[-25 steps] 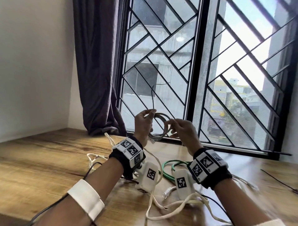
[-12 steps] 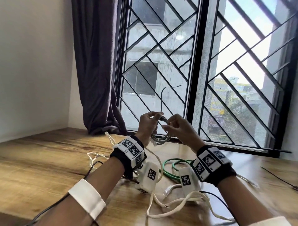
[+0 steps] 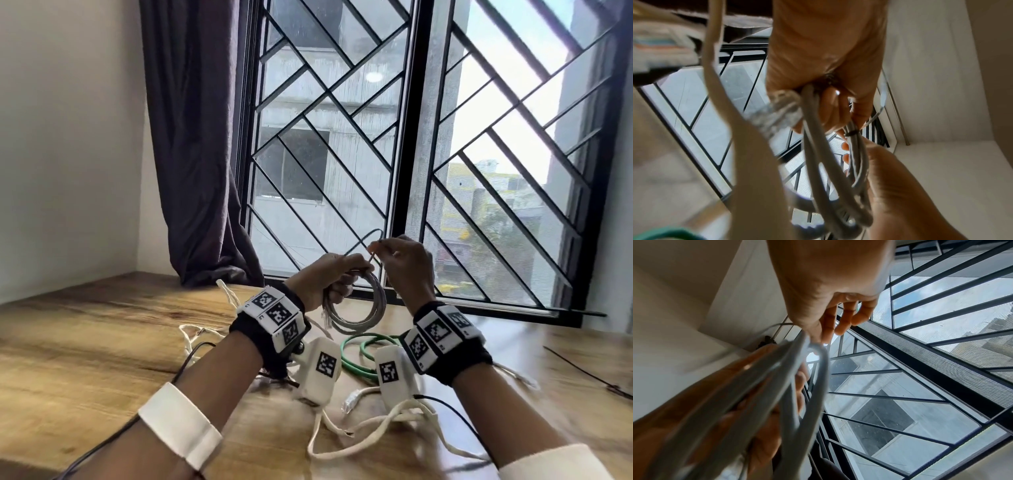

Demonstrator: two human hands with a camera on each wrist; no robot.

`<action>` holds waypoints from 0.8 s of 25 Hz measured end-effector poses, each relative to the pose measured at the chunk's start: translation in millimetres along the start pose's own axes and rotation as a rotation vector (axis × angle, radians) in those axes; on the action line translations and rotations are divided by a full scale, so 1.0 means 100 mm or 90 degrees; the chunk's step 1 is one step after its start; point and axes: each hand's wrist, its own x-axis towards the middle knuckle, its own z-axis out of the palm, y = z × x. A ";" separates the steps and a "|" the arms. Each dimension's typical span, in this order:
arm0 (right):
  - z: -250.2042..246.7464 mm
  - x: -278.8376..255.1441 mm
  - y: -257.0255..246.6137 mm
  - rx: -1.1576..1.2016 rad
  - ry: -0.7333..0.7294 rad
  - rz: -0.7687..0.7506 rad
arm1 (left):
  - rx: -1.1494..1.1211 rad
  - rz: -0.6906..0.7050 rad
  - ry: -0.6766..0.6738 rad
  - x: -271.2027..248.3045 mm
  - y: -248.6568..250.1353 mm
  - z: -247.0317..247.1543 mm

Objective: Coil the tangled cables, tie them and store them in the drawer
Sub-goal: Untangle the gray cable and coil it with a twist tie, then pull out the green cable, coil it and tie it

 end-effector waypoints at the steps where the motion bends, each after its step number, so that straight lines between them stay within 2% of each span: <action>1: 0.01 -0.01 0.01 -0.008 0.003 0.005 | -0.004 -0.012 -0.011 0.00 -0.01 0.00; 3: 0.03 -0.02 0.02 -0.027 -0.003 0.005 | -0.017 -0.019 -0.021 0.00 -0.02 0.01; 5: 0.03 -0.03 0.04 0.056 -0.042 0.022 | -0.039 -0.009 0.006 0.03 -0.04 0.01; 8: -0.04 -0.10 0.05 0.283 -0.215 0.124 | -0.152 0.023 0.106 0.09 -0.08 -0.01; 10: -0.04 -0.16 0.02 0.370 -0.324 0.178 | -0.251 0.049 0.174 0.12 -0.09 -0.07; 14: -0.02 -0.17 -0.02 0.468 -0.406 0.193 | -0.350 0.067 0.298 0.13 -0.06 -0.10; 17: -0.08 -0.04 0.11 0.435 -0.430 0.261 | -0.305 -0.020 0.317 0.35 -0.11 -0.06; 20: -0.14 0.22 0.43 0.286 -0.422 0.358 | -0.177 -0.148 0.302 0.59 -0.15 0.00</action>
